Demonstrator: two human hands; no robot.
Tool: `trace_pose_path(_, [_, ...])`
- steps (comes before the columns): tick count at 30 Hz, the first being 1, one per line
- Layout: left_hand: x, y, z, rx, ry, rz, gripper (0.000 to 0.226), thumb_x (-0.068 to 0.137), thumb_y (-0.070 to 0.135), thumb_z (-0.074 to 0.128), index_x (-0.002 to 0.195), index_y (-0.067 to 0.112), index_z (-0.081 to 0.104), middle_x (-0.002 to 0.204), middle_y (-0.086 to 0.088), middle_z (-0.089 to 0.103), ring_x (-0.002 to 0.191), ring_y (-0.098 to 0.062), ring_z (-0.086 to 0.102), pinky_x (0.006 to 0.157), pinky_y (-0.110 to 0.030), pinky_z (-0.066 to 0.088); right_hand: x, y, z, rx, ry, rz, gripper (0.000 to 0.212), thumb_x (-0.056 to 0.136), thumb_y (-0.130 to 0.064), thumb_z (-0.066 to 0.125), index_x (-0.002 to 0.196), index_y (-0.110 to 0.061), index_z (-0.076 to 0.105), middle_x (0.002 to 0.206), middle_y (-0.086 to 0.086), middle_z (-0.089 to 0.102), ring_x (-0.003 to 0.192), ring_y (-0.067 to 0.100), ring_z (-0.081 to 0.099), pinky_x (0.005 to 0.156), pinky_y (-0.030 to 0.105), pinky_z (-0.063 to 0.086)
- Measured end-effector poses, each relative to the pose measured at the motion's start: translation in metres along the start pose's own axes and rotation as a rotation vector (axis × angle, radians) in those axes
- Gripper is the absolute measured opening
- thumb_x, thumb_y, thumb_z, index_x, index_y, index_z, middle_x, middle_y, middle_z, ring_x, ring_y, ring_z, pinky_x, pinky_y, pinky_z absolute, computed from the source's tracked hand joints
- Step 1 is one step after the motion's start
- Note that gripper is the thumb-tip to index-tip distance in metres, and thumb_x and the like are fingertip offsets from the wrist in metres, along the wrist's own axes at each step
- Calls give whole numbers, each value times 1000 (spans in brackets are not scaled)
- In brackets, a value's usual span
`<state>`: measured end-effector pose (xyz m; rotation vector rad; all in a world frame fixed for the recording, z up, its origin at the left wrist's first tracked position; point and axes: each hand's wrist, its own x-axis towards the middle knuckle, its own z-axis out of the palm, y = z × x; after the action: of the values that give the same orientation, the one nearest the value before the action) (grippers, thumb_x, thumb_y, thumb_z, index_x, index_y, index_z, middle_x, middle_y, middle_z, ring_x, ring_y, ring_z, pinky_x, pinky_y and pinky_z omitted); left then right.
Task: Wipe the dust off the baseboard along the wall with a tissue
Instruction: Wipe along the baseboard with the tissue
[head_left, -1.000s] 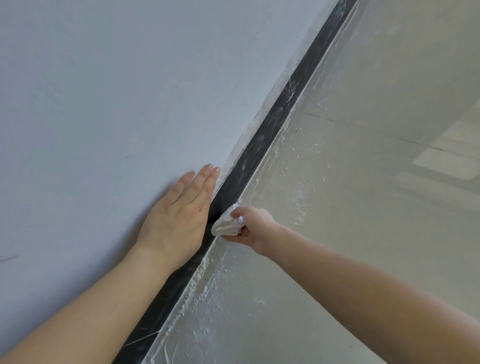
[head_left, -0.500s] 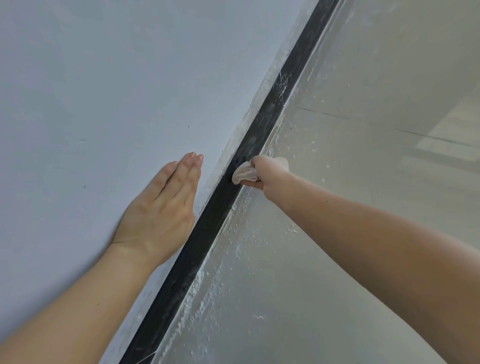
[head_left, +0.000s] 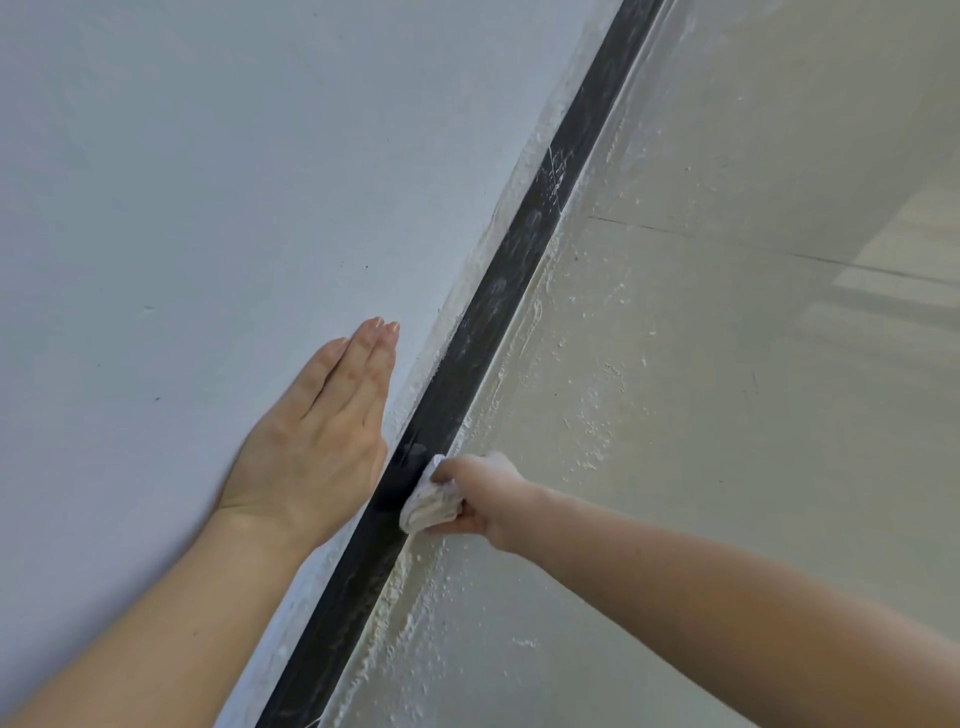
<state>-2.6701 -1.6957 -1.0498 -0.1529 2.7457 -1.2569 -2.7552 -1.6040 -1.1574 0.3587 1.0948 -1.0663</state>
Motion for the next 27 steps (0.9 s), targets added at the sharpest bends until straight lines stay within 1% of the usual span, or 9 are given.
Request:
trace_pose_path(2, [0,1,0,6,-2,5,62,88,18,27,142,-12,23,153,-20,23,142,-30,20,117,-40,8,7,-25,-2,-29,52,-94,20,93,-5,49,111,2,52,111,21,60,95,30,65,69,36,60])
trace_pose_path(5, [0,1,1,-8,-3,-6,60,89,17,23,142,-12,25,152,-21,26,141,-30,23,117,-40,9,10,-70,-15,47,137,-311,43,92,-4,47,134,2,43,127,23,53,95,30,62,48,25,57])
trace_pose_path(7, [0,1,1,-7,0,-10,59,90,17,22,142,-13,24,151,-21,26,141,-30,24,118,-40,9,5,-92,-29,166,191,-425,48,90,-2,49,137,2,41,125,22,53,104,32,62,57,26,59])
trace_pose_path(9, [0,0,1,-4,-6,-7,59,91,17,20,142,-12,23,152,-21,25,142,-30,22,118,-39,7,0,-100,-39,259,222,-507,47,89,-2,51,135,1,42,117,21,54,92,26,63,72,32,60])
trace_pose_path(14, [2,0,-1,-9,-17,3,60,90,17,22,142,-12,24,152,-21,25,141,-30,22,117,-39,9,-15,-58,-29,63,151,-237,11,88,-5,52,99,-5,55,112,18,55,99,30,64,78,41,60])
trace_pose_path(17, [2,0,-1,-32,-15,6,61,89,17,22,142,-12,22,152,-20,24,142,-30,22,118,-39,9,-17,-37,-6,83,-1,-122,28,88,-5,54,115,-1,52,111,23,60,85,31,67,55,35,61])
trace_pose_path(23, [1,-2,-5,-156,-85,-31,59,90,18,21,141,-13,27,150,-20,30,140,-30,27,117,-38,11,-5,-94,0,170,89,-346,43,95,-11,45,137,-2,42,132,19,53,83,23,59,41,24,54])
trace_pose_path(25, [1,-3,-8,-173,-96,-24,60,88,17,26,141,-12,28,150,-20,30,140,-29,28,117,-38,11,-12,-118,-9,327,117,-413,38,93,-5,47,131,4,47,114,22,61,70,22,60,40,27,55])
trace_pose_path(27, [4,-3,-12,-205,-87,-51,61,87,17,26,141,-11,27,151,-18,28,141,-28,27,117,-37,10,-19,-138,-21,487,176,-452,24,92,-4,50,114,4,57,89,18,63,62,22,62,52,31,60])
